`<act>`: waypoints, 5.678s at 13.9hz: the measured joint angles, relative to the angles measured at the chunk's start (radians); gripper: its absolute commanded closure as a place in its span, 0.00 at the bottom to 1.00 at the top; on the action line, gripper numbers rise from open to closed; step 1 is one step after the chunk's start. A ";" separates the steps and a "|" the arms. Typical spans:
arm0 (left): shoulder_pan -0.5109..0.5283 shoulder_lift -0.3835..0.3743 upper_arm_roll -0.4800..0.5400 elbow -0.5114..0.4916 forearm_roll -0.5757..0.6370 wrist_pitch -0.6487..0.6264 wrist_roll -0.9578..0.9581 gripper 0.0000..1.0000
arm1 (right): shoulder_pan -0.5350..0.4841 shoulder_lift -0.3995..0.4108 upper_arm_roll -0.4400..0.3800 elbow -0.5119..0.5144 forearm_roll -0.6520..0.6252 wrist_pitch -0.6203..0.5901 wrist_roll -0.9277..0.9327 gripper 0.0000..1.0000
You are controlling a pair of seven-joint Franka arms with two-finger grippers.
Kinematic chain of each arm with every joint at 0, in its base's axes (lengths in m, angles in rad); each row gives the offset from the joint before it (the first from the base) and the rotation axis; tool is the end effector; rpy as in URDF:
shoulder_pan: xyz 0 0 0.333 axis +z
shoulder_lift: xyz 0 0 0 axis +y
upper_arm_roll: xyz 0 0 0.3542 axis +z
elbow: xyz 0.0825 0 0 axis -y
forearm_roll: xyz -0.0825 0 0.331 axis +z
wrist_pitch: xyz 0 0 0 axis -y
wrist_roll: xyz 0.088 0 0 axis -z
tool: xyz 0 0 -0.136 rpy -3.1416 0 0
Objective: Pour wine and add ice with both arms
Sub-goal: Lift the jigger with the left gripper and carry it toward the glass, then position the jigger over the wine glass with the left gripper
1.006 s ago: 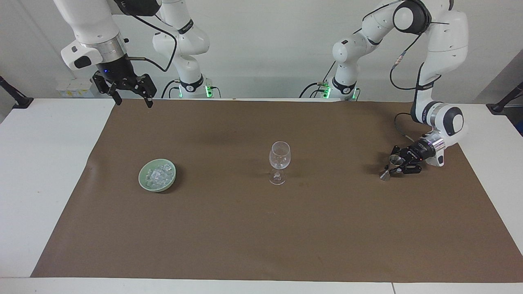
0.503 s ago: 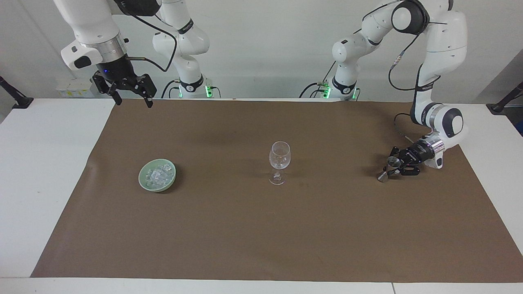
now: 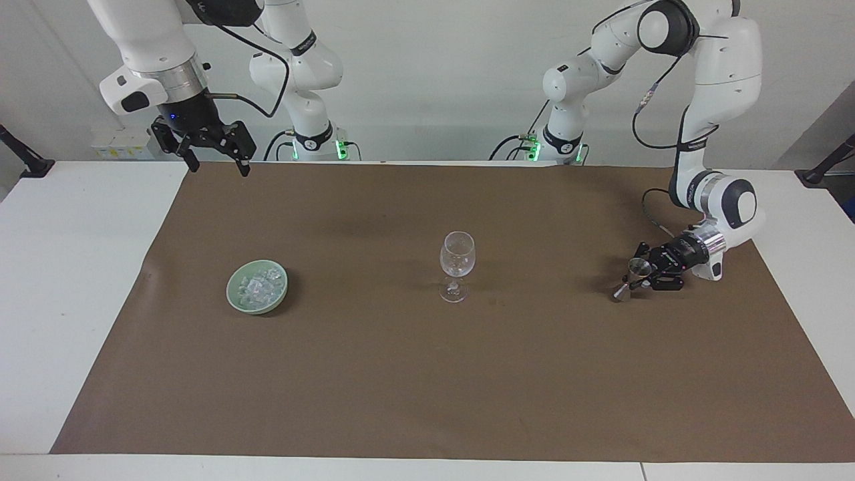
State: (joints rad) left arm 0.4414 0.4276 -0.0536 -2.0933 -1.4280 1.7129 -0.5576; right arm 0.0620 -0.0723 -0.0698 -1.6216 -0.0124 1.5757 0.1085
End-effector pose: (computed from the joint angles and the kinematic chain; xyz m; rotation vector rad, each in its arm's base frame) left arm 0.5355 0.0902 0.3062 1.0895 1.4601 -0.8231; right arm 0.4774 -0.0069 0.6481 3.1300 -0.1822 0.0416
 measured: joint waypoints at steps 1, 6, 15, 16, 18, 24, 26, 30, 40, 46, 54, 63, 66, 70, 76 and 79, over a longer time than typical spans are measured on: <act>-0.014 -0.004 -0.002 0.004 -0.009 0.000 -0.001 1.00 | 0.000 0.000 0.000 0.000 0.000 0.000 0.000 0.00; -0.108 -0.037 -0.005 0.010 -0.068 0.043 -0.026 1.00 | 0.000 0.000 0.000 0.000 0.000 0.000 0.000 0.00; -0.307 -0.109 -0.008 0.000 -0.197 0.219 -0.049 1.00 | 0.000 0.000 0.000 0.000 0.000 0.000 0.000 0.00; -0.319 -0.124 -0.008 -0.009 -0.205 0.234 -0.050 1.00 | 0.000 0.000 0.000 0.000 0.000 0.000 0.000 0.00; -0.334 -0.162 -0.008 -0.034 -0.215 0.262 -0.052 1.00 | 0.000 0.000 0.000 0.000 0.000 0.000 0.000 0.00; -0.417 -0.299 -0.008 -0.109 -0.246 0.406 -0.091 1.00 | 0.000 0.000 0.000 0.000 0.000 0.000 0.000 0.00; -0.466 -0.338 -0.008 -0.121 -0.260 0.474 -0.108 1.00 | 0.000 0.000 0.000 0.000 0.000 0.000 0.000 0.00; -0.555 -0.373 -0.009 -0.134 -0.295 0.588 -0.113 1.00 | 0.000 0.000 0.000 0.000 0.000 0.000 0.000 0.00; -0.704 -0.416 -0.015 -0.122 -0.301 0.821 -0.126 1.00 | 0.000 0.000 0.000 0.000 0.000 0.000 0.000 0.00; -0.729 -0.419 -0.070 -0.105 -0.301 0.936 -0.129 1.00 | 0.000 0.000 0.000 0.000 0.000 0.000 0.000 0.00; -0.789 -0.418 -0.082 -0.082 -0.301 1.051 -0.126 1.00 | 0.000 0.000 0.000 0.000 0.000 0.000 0.000 0.00; -0.819 -0.418 -0.112 -0.067 -0.296 1.142 -0.046 1.00 | 0.000 0.000 0.000 0.000 0.000 0.000 0.000 0.00; -0.830 -0.417 -0.112 -0.067 -0.296 1.157 -0.004 1.00 | 0.000 0.000 0.000 0.000 0.000 0.000 0.000 0.00; -0.838 -0.416 -0.113 -0.068 -0.295 1.168 0.033 1.00 | 0.000 0.000 0.000 0.000 0.000 0.000 0.000 0.00; -0.855 -0.416 -0.113 -0.073 -0.293 1.186 0.089 1.00 | 0.000 0.000 0.000 0.000 0.000 0.000 0.000 0.00; -0.857 -0.416 -0.114 -0.078 -0.292 1.190 0.106 1.00 | 0.000 0.000 0.000 0.000 0.000 0.000 0.000 0.00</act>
State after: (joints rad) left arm -0.4151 0.0118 -0.1676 -2.1718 -1.7205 2.9025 -0.4520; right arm 0.0620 -0.0723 -0.0699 -1.6216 -0.0124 1.5757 0.1085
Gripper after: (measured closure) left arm 0.784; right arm 0.000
